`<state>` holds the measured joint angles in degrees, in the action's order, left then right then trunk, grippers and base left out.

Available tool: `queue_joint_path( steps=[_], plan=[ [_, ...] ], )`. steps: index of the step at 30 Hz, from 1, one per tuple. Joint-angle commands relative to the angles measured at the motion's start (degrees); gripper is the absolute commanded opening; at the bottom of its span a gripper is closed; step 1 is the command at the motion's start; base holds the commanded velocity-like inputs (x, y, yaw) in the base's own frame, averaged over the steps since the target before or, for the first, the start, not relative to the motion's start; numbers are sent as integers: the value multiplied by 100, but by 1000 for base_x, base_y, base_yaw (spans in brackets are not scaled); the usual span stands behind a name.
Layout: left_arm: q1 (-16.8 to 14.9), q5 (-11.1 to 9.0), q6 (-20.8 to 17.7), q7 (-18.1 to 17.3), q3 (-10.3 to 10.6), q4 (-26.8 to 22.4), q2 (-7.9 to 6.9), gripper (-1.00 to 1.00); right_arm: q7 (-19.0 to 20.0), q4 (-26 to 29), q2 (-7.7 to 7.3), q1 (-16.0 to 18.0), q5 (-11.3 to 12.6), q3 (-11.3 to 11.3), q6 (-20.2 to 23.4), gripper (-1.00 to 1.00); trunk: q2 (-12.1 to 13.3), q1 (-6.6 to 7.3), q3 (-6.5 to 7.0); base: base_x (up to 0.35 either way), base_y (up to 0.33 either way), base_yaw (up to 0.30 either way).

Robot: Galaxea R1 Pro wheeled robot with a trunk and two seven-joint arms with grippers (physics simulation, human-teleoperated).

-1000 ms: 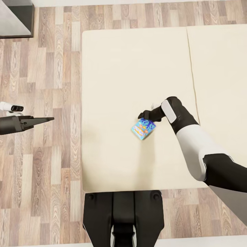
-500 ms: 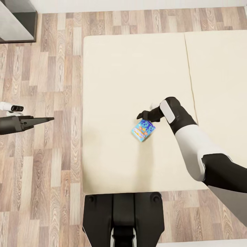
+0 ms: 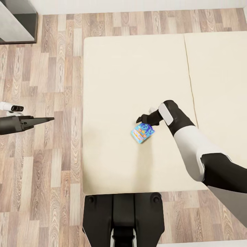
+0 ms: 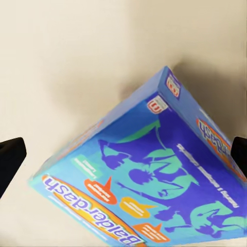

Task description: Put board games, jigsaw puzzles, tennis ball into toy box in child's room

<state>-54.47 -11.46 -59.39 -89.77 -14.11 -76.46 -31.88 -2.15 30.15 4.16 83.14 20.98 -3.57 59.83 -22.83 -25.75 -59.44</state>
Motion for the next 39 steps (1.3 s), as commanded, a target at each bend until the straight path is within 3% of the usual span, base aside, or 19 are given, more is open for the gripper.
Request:
queue_joint_path(
  steps=[1, 7, 15, 39],
  plan=[
    [-2, 4, -61, -23, -1, 0, -2, 100, -22, -7, -3, -10, 30, -21, 17, 100, -9, -4, -6, 0, 0, 0],
    [-2, 4, -61, -23, 1, 0, -2, 100, 43, -26, 25, -67, 29, -21, 17, 100, -9, -4, -6, 0, 0, 0],
    [-2, 4, -61, -23, -4, 0, -2, 100, 609, -27, 55, -70, 29, -29, 17, 100, -9, -4, -6, 0, 0, 0],
    [-2, 4, -61, -23, -11, -9, -2, 100, 663, -238, 47, -171, -35, -43, 17, 100, -9, -4, -5, 0, 0, 0]
  ],
)
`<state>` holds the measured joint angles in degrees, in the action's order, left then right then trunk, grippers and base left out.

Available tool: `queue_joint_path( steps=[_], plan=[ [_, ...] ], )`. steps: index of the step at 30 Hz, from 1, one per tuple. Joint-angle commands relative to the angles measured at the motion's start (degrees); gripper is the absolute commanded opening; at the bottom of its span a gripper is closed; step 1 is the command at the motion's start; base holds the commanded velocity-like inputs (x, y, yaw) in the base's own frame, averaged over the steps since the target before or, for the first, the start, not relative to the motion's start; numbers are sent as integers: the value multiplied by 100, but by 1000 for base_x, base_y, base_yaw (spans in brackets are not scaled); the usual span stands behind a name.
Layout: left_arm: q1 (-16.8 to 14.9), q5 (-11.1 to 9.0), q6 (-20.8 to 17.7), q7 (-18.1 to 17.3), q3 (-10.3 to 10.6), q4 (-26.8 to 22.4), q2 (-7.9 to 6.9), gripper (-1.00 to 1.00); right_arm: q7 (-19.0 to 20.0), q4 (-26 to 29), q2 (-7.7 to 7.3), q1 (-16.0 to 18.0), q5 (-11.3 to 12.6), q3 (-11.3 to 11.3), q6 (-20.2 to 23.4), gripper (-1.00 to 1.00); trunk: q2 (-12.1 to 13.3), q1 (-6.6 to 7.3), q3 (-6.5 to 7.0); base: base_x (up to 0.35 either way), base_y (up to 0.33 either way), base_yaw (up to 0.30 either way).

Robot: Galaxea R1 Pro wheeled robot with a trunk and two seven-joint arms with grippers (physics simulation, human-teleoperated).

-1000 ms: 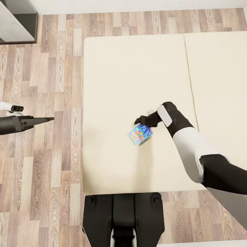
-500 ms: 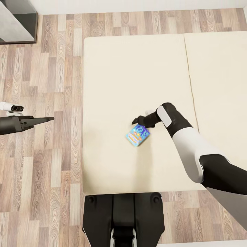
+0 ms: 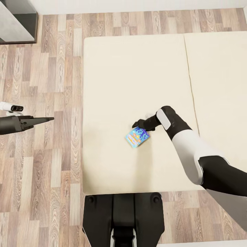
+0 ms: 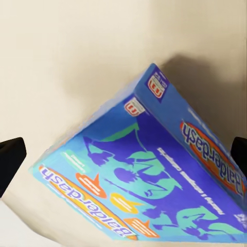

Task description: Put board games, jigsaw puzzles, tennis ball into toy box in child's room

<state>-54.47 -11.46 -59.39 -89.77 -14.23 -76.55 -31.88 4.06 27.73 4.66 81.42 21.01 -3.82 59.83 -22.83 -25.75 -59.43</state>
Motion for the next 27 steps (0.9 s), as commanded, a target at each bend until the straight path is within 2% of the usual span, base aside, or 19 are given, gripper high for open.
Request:
queue_joint_path(
  steps=[1, 13, 27],
  plan=[
    [-2, 4, -61, -23, 1, 0, -2, 100, 44, 3, 0, -10, -38, -19, 17, 100, -9, -4, -3, 0, 0, 0],
    [-2, 4, -61, -23, -1, 0, -2, 100, 77, 3, 10, -31, -33, -31, 17, 100, -9, -4, 85, 0, 0, 0],
    [-2, 2, -61, -23, -1, 0, -14, 100, 153, -47, 20, -38, 14, -31, 17, 100, -9, -4, 94, 0, 0, 0]
  ],
)
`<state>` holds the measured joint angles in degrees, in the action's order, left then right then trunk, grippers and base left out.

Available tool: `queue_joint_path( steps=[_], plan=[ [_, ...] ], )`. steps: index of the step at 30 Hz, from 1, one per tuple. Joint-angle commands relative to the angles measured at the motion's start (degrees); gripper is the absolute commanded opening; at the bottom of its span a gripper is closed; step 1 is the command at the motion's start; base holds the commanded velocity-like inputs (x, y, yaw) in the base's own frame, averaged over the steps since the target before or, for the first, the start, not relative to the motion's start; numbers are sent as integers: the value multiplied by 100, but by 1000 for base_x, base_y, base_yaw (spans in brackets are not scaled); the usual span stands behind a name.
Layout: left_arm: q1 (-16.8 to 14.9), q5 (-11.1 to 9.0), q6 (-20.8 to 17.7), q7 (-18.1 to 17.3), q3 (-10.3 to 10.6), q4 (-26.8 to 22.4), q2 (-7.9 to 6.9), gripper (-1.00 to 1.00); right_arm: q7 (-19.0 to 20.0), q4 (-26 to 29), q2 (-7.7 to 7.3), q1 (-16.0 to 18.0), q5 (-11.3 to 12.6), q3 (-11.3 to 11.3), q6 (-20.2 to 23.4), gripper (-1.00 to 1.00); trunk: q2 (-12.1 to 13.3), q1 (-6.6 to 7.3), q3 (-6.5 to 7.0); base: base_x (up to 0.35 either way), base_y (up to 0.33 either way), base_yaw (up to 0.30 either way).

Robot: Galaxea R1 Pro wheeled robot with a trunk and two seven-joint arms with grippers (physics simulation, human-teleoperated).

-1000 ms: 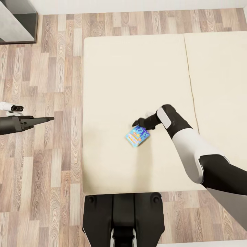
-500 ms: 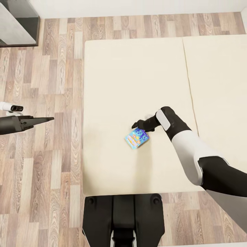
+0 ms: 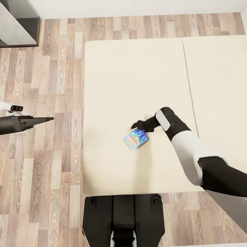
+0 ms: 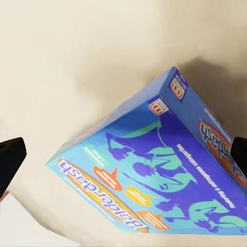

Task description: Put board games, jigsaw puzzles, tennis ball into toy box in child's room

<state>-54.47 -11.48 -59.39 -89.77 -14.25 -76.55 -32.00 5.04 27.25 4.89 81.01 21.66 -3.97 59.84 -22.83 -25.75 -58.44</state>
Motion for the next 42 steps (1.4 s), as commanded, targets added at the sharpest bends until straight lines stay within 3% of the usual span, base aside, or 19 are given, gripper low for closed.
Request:
queue_joint_path(
  steps=[1, 12, 18, 38, 42],
  plan=[
    [-2, 4, -61, -23, 1, 0, -4, 100, 102, -26, -1, 2, -52, -16, 16, 100, -9, -4, -6, 0, 0, 0],
    [-2, 5, -61, -23, 1, 0, -2, 100, 281, -125, -4, -37, -58, -16, 16, 100, -9, -4, -6, 0, 0, 0],
    [-2, 4, -61, -23, 1, -8, -7, 100, 684, -123, 3, -42, -89, -27, 16, 100, -9, -4, -6, 0, 0, 0],
    [1, 5, -61, -23, -87, -9, 0, 100, 650, -70, -29, -458, -177, -33, -46, 100, -9, -4, -6, 0, 0, 0],
    [-2, 5, -61, -23, -86, -9, 0, 100, 657, -70, -40, -508, -180, -34, -250, 100, -9, -4, -6, 0, 0, 0]
  ],
)
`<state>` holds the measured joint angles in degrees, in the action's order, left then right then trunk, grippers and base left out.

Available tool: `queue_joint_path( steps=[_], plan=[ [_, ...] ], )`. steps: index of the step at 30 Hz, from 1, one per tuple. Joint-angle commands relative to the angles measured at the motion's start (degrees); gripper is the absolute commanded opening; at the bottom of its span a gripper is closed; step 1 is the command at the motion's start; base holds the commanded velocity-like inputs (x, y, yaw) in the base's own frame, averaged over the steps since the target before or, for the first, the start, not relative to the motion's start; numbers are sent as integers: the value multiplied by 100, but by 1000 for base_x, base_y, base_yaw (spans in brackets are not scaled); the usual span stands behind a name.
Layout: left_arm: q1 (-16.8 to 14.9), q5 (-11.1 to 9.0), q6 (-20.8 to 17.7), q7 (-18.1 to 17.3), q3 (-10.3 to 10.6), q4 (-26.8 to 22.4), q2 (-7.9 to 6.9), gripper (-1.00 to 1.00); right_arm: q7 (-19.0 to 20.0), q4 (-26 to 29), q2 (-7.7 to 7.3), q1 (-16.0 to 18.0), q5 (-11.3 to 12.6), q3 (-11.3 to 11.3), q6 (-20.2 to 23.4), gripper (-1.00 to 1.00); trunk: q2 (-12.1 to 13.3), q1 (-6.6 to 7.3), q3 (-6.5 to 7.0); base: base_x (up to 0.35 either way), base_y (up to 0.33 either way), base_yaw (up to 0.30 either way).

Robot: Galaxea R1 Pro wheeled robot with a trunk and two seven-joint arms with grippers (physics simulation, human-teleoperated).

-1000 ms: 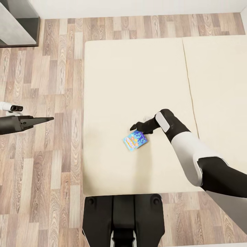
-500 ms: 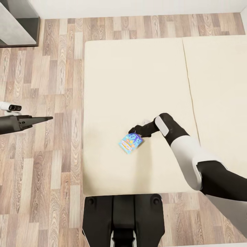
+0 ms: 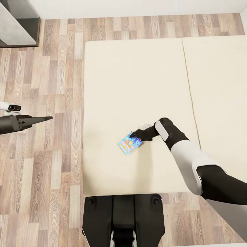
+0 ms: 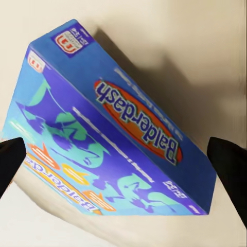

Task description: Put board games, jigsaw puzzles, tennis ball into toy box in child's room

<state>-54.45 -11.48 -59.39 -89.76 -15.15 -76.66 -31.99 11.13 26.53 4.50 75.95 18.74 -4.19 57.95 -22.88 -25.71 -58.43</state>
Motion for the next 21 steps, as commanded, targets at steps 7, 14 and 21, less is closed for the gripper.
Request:
queue_joint_path(
  steps=[7, 14, 21],
  plan=[
    [2, 4, -61, -24, 1, 2, -2, 100, 60, 1, -4, -9, 114, -11, -97, 100, -4, -8, -7, 0, 0, 0],
    [3, 4, -61, -24, 3, 2, 0, 100, 75, 1, 16, -10, 121, -11, -58, 100, -4, -8, -7, 0, 0, 0],
    [4, 4, -61, -24, 3, 2, 0, 100, 66, 1, 25, -10, 121, -11, -69, 100, -4, -8, -7, 0, 0, 0]
  ],
)
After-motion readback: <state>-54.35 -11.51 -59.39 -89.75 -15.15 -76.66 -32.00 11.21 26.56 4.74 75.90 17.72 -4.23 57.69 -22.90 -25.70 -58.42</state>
